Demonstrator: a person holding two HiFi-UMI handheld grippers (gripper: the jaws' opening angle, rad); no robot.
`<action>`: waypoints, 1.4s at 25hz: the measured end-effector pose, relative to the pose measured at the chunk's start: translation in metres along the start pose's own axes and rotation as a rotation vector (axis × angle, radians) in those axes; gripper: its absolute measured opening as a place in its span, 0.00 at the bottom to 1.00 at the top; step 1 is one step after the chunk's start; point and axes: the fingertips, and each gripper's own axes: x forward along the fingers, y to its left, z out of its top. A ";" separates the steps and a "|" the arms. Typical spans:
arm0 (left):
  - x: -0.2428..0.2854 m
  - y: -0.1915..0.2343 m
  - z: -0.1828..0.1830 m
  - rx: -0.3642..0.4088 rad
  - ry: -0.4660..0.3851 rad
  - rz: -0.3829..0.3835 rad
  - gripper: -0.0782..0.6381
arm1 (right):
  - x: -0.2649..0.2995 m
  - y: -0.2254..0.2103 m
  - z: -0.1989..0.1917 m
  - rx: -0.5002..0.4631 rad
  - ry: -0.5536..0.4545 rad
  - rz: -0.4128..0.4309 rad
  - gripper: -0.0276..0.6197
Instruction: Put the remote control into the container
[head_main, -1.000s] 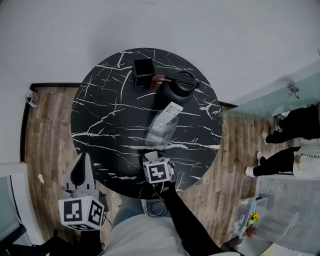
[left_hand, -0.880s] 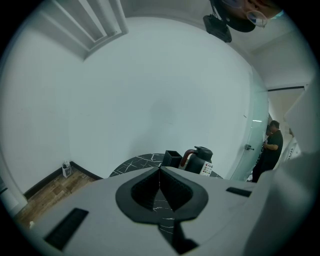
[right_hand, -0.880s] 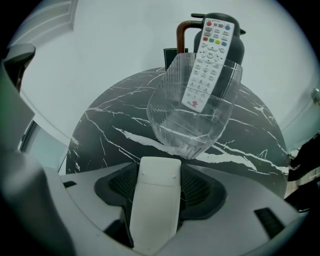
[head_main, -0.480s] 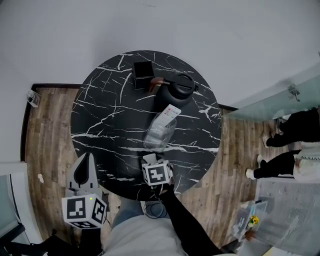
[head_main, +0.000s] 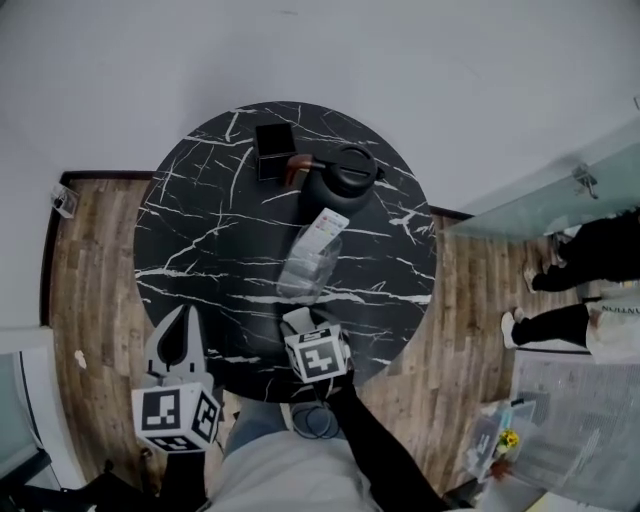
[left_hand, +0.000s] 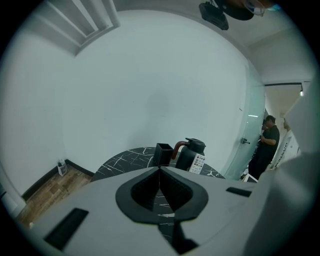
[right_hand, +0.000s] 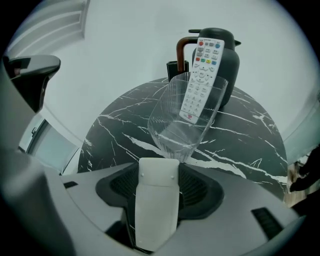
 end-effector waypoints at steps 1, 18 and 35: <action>0.001 -0.002 -0.001 0.001 0.002 -0.003 0.12 | -0.002 -0.001 0.001 -0.008 -0.006 0.001 0.43; 0.000 -0.044 -0.001 0.026 -0.006 -0.027 0.12 | -0.059 -0.007 0.025 -0.104 -0.182 0.041 0.43; -0.008 -0.059 0.009 0.032 -0.053 -0.009 0.12 | -0.110 -0.032 0.073 -0.125 -0.381 -0.006 0.43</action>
